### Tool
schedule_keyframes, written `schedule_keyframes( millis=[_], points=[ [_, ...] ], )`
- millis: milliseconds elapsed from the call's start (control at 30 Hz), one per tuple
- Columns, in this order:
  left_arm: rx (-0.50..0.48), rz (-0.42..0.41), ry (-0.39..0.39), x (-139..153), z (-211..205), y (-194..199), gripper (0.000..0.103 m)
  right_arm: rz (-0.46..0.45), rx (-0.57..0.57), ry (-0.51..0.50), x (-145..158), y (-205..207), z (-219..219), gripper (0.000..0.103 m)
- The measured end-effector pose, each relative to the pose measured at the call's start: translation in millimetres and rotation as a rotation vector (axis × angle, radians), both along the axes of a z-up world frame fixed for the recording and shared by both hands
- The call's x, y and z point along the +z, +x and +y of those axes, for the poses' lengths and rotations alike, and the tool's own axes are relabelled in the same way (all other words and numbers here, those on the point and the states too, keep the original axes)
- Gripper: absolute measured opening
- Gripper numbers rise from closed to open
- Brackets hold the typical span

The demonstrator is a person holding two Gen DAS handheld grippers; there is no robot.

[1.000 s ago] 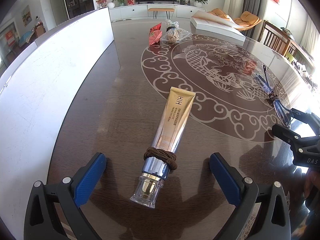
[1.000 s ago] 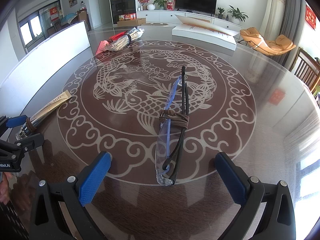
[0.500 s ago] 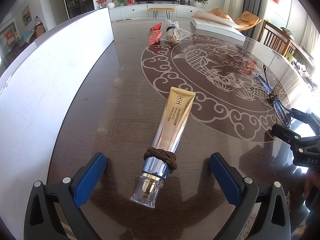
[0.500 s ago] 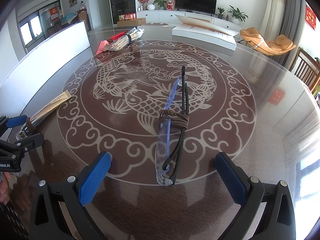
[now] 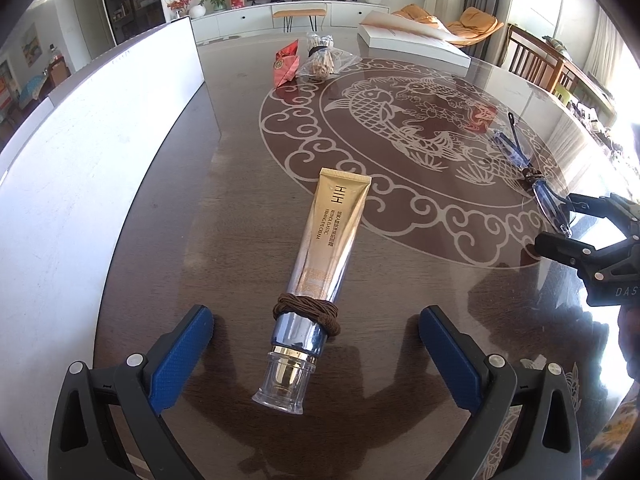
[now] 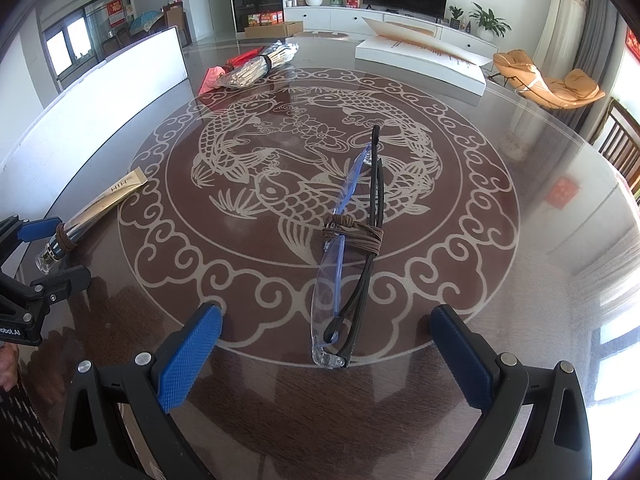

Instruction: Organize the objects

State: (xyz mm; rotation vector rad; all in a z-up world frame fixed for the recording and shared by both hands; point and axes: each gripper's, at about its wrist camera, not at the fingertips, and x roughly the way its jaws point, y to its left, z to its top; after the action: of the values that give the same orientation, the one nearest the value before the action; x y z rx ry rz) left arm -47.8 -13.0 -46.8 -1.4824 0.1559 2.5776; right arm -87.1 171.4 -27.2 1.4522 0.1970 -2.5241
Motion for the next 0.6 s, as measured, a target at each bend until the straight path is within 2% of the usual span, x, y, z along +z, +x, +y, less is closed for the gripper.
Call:
schedule_keyframes(
  millis=[33, 67, 100, 133, 167, 200, 233, 300, 433, 600],
  points=[
    [-0.008, 0.014, 0.002, 2, 1, 1, 0.087, -0.038, 0.005, 0.006, 0, -7, 0, 0.103],
    [-0.015, 0.028, 0.005, 6, 2, 2, 0.063, -0.060, 0.006, -0.007, 2, -14, 1, 0.098],
    [-0.020, 0.037, 0.006, 9, 3, 2, 0.049, -0.066, 0.005, -0.028, 7, -20, 3, 0.093],
    [-0.017, 0.041, 0.003, 10, 2, 2, 0.028, -0.072, 0.007, -0.044, 10, -27, 3, 0.080],
    [-0.015, 0.042, 0.015, 10, 1, 2, 0.028, -0.092, 0.011, -0.047, 12, -34, 3, 0.067],
    [-0.010, 0.053, 0.023, 10, -1, 2, 0.028, -0.114, 0.016, -0.032, 11, -41, 0, 0.066],
    [-0.005, 0.063, 0.022, 10, -2, 3, 0.028, -0.119, 0.027, -0.008, 12, -47, -4, 0.059],
    [0.006, 0.075, -0.001, 11, -1, 4, 0.027, -0.110, 0.049, 0.044, 14, -53, -10, 0.029],
    [0.044, 0.137, 0.021, 24, -10, 9, 0.027, -0.098, 0.049, 0.046, 22, -54, -13, 0.028],
    [0.115, 0.214, 0.118, 55, -33, 17, 0.027, -0.048, 0.050, -0.012, 52, -41, -15, 0.028]
  ],
)
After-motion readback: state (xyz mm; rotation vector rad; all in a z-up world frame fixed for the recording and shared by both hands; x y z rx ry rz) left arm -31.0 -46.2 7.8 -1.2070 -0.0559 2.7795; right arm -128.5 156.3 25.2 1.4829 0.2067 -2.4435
